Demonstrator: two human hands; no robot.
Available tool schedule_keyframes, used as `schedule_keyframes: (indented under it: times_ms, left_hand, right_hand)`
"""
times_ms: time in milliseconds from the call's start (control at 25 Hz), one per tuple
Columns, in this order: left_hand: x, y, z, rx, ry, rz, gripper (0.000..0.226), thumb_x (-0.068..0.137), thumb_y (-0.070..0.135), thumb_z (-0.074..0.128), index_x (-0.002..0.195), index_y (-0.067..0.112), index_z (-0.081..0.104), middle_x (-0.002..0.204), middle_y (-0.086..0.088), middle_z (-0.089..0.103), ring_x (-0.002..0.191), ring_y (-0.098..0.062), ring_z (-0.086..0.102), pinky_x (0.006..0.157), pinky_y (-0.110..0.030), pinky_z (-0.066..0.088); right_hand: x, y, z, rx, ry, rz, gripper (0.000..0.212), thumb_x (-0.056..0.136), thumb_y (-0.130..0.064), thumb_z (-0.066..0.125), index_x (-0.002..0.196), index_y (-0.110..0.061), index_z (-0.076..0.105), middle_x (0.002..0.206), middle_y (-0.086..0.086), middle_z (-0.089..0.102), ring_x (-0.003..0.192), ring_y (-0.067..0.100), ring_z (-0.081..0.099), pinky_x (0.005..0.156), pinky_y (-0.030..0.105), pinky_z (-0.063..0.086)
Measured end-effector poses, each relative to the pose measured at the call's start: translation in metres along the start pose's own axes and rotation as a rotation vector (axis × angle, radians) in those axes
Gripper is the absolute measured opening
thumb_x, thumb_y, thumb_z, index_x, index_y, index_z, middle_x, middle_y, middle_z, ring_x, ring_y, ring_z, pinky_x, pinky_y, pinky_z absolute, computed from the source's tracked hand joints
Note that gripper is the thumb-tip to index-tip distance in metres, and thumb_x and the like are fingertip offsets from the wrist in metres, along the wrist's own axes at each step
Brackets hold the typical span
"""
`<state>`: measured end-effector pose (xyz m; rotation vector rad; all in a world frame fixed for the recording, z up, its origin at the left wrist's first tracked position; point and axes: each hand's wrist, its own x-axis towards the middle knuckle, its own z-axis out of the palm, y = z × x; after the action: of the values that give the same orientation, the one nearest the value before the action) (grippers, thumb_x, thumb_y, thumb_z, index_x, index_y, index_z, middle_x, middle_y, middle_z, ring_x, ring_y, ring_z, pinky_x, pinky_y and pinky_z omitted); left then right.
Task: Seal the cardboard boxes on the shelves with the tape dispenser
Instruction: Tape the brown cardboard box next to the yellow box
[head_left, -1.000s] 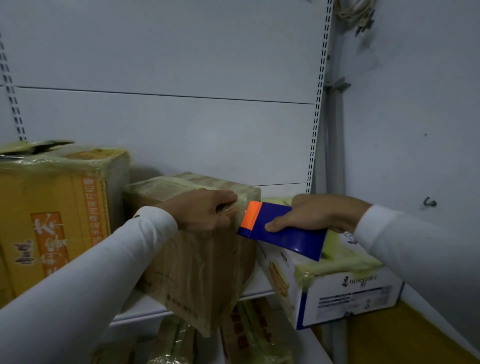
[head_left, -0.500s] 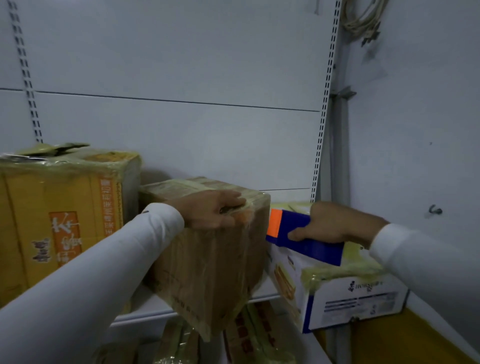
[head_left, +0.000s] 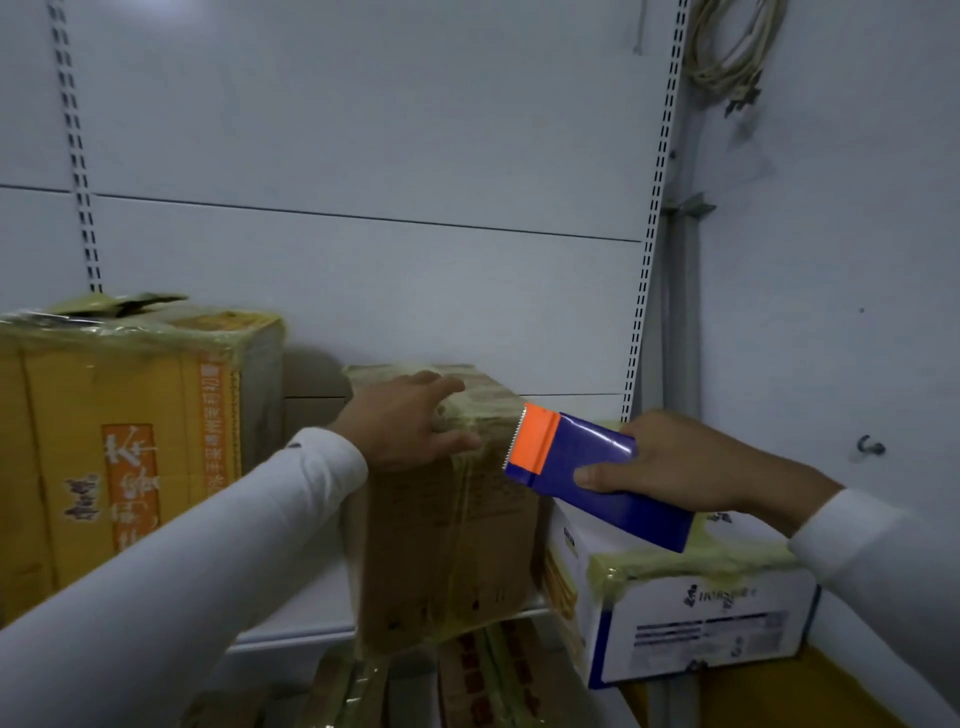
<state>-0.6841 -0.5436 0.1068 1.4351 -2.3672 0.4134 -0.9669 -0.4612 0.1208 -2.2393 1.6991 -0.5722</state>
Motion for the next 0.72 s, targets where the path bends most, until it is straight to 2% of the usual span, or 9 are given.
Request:
schedule_keyframes:
  times_ms: [120, 200, 320, 480, 600, 720]
  left_hand:
    - [0.008, 0.005, 0.014, 0.153, 0.021, 0.010, 0.065, 0.084, 0.072, 0.035, 0.130, 0.029, 0.048, 0.134, 0.000, 0.054, 0.115, -0.026, 0.055, 0.092, -0.040, 0.045]
    - [0.012, 0.000, 0.015, 0.172, 0.004, 0.033, 0.065, 0.083, 0.073, 0.037, 0.130, 0.029, 0.049, 0.132, 0.001, 0.056, 0.112, -0.027, 0.057, 0.088, -0.038, 0.046]
    - [0.012, -0.004, 0.015, 0.157, 0.004, 0.020, 0.071, 0.079, 0.075, 0.043, 0.136, 0.032, 0.045, 0.136, 0.005, 0.054, 0.116, -0.024, 0.056, 0.091, -0.037, 0.046]
    - [-0.010, -0.005, 0.007, 0.017, 0.199, 0.070, 0.068, 0.077, 0.069, 0.056, 0.128, 0.024, 0.056, 0.124, 0.001, 0.063, 0.111, -0.022, 0.059, 0.090, -0.034, 0.046]
    - [-0.037, -0.007, -0.003, -0.026, 0.392, 0.168, 0.050, 0.080, 0.052, 0.063, 0.114, 0.015, 0.068, 0.111, -0.007, 0.069, 0.101, -0.027, 0.064, 0.088, -0.036, 0.049]
    - [-0.056, -0.004, -0.013, -0.131, 0.432, 0.174, 0.035, 0.085, 0.034, 0.063, 0.111, 0.010, 0.069, 0.109, -0.008, 0.070, 0.098, -0.027, 0.065, 0.086, -0.032, 0.049]
  right_hand:
    - [0.001, 0.002, 0.001, -0.050, 0.016, -0.033, 0.051, 0.079, -0.059, 0.071, 0.084, -0.008, 0.068, 0.077, 0.009, 0.073, 0.068, 0.022, 0.071, 0.058, 0.029, 0.049]
    - [0.003, 0.008, 0.001, -0.036, 0.024, -0.046, 0.047, 0.079, -0.059, 0.071, 0.081, -0.012, 0.067, 0.075, 0.006, 0.073, 0.064, 0.018, 0.070, 0.057, 0.027, 0.049]
    - [0.004, 0.014, 0.006, -0.035, 0.010, -0.079, 0.044, 0.079, -0.060, 0.070, 0.078, -0.016, 0.065, 0.073, 0.003, 0.073, 0.059, 0.013, 0.069, 0.054, 0.020, 0.048]
    - [0.007, 0.014, 0.008, 0.014, -0.031, -0.147, 0.042, 0.078, -0.060, 0.071, 0.069, -0.020, 0.061, 0.066, 0.000, 0.070, 0.054, 0.010, 0.064, 0.052, 0.021, 0.044]
    - [0.012, 0.009, 0.002, 0.099, -0.079, -0.217, 0.050, 0.073, -0.062, 0.072, 0.074, -0.013, 0.064, 0.069, 0.004, 0.072, 0.056, 0.012, 0.065, 0.053, 0.024, 0.045]
    - [0.020, 0.003, 0.005, 0.128, -0.117, -0.272, 0.050, 0.071, -0.061, 0.071, 0.077, -0.012, 0.064, 0.069, 0.003, 0.072, 0.055, 0.012, 0.065, 0.051, 0.021, 0.044]
